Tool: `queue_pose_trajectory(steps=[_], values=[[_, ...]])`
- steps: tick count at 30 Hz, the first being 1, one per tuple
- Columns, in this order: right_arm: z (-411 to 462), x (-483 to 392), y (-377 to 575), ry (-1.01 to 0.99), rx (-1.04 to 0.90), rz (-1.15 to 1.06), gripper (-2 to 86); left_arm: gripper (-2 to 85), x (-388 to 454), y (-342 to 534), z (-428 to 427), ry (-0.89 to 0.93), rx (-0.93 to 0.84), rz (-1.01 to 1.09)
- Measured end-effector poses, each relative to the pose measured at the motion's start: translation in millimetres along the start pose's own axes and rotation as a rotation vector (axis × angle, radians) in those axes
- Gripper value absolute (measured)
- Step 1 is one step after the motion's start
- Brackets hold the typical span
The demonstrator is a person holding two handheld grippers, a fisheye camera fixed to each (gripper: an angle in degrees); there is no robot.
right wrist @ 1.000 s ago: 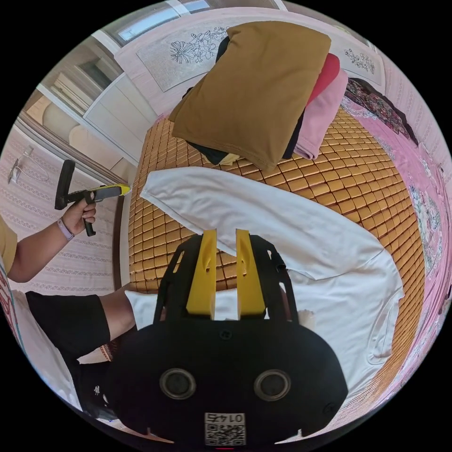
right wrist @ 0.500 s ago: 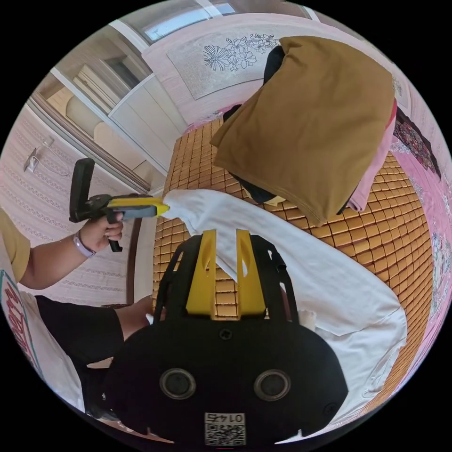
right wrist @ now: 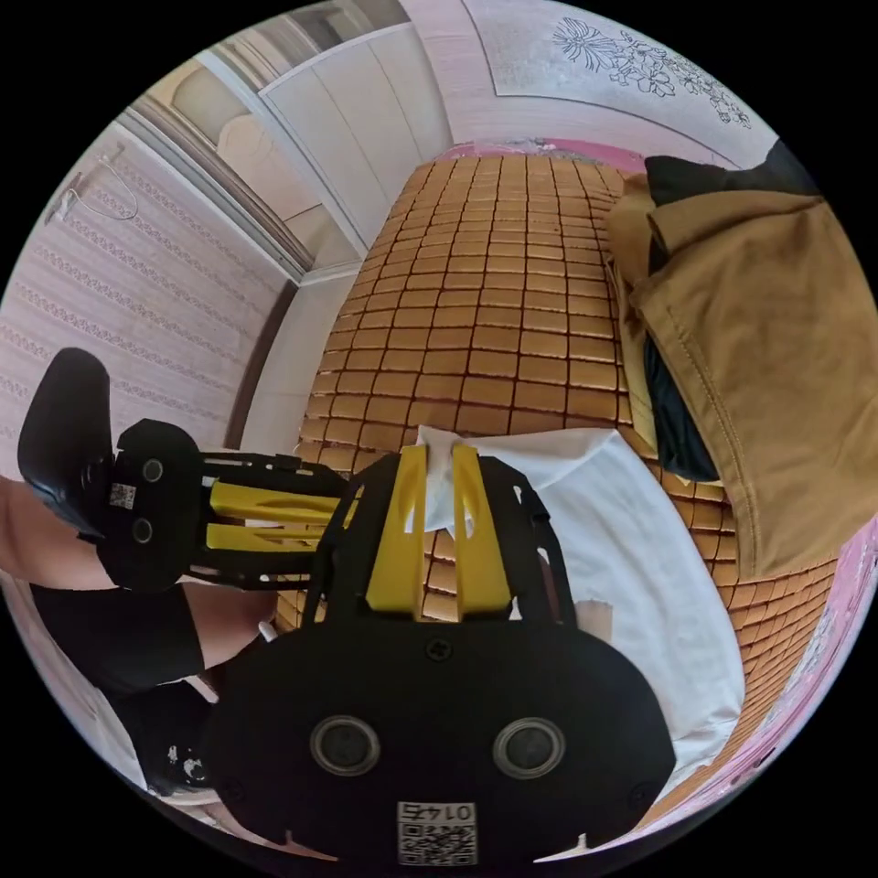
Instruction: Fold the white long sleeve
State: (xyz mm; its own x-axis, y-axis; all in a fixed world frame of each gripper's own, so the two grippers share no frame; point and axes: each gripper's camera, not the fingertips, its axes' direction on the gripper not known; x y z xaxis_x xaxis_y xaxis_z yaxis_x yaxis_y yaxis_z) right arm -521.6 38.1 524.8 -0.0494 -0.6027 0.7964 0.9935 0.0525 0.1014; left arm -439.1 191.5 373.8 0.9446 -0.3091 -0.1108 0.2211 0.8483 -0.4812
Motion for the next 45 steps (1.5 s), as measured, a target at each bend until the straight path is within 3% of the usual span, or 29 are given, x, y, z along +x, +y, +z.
queue_pose_trajectory(steps=[5, 8, 13, 19, 26, 28, 31, 36, 40, 45], values=[[-38.7, 10.7, -17.1, -0.064, 0.171, 0.046, 2.2, -0.8, -31.4, -3.5, -46.9, 0.07, 0.154, -0.078], [-52.5, 14.3, -34.4, -0.074, 0.276, 0.059, 4.2, 0.1, -75.7, -7.2, -72.0, 0.008, 0.218, -0.177], [-71.6, 24.5, -7.7, -0.049, 0.342, 0.131, 5.8, 4.9, -137.4, -4.3, -66.2, -0.076, 0.132, -0.318], [-57.0, 31.4, 55.0, -0.015, 0.228, 0.214, 6.4, 5.6, -143.8, -18.2, -50.9, 0.028, 0.139, -0.323], [-49.2, 21.7, 87.6, -0.004, 0.172, 0.246, 6.7, 5.4, -111.7, -63.8, -11.5, -0.055, 0.028, -0.16], [-52.9, 19.5, 95.6, 0.01, 0.176, 0.258, 6.7, 2.3, -114.0, -61.4, -13.9, -0.009, -0.008, -0.196], [-62.8, 19.5, 110.2, 0.047, 0.206, 0.291, 6.7, -0.1, -117.5, -34.6, -31.3, -0.007, 0.072, -0.278], [-74.3, 38.0, 130.4, 0.113, 0.2, 0.359, 6.8, 3.3, -127.1, -4.5, -38.1, 0.04, 0.15, -0.413], [-88.1, 63.4, 145.8, 0.235, 0.199, 0.438, 6.9, 4.3, -123.1, -16.6, -44.1, 0.042, 0.176, -0.398], [-88.6, 107.9, 148.1, 0.323, 0.143, 0.565, 7.0, 5.3, -98.7, -54.1, -14.3, -0.007, 0.001, -0.299]])
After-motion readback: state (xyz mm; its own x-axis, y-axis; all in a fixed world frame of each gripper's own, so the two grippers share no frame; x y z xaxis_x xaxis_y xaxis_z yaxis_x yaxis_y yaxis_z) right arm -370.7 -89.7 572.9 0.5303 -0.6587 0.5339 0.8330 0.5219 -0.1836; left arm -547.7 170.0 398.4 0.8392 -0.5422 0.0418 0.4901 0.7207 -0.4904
